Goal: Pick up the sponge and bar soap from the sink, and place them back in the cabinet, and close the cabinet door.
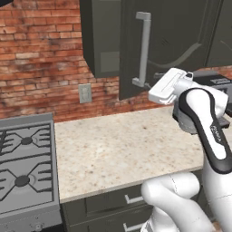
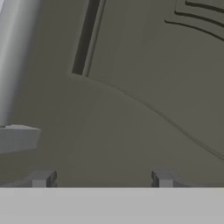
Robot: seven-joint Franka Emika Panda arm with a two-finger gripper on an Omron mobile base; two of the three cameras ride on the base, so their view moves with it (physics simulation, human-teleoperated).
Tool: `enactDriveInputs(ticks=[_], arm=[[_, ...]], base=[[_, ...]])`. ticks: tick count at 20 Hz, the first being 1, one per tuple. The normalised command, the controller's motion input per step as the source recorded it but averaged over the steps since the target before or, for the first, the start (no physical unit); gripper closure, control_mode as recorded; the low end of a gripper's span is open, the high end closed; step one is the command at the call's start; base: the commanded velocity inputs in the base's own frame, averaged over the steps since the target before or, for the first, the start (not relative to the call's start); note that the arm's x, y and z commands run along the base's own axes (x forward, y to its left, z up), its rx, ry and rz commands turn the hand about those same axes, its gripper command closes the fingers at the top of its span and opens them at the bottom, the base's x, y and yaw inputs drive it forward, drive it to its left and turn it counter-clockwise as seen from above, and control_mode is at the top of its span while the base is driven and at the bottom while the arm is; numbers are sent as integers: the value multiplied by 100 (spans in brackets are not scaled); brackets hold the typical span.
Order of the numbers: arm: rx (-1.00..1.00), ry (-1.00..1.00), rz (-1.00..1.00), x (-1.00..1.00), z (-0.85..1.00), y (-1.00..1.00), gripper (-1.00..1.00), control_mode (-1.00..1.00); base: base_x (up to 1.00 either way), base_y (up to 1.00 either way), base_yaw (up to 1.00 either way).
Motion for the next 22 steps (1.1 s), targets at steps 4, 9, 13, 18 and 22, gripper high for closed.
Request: enactDriveInputs(ticks=[4, 9, 13, 18, 22], arm=[[0, -7, -7, 22, 0, 0, -100, -100], [0, -6, -7, 28, 0, 0, -100, -100], [0, -4, -7, 32, 0, 0, -100, -100], [0, 0, -6, 33, 0, 3, -100, -100], [0, 0, -5, 32, 0, 4, -100, -100]], base=[[0, 0, 0], [0, 0, 0], [0, 0, 0], [0, 0, 0], [0, 0, 0]])
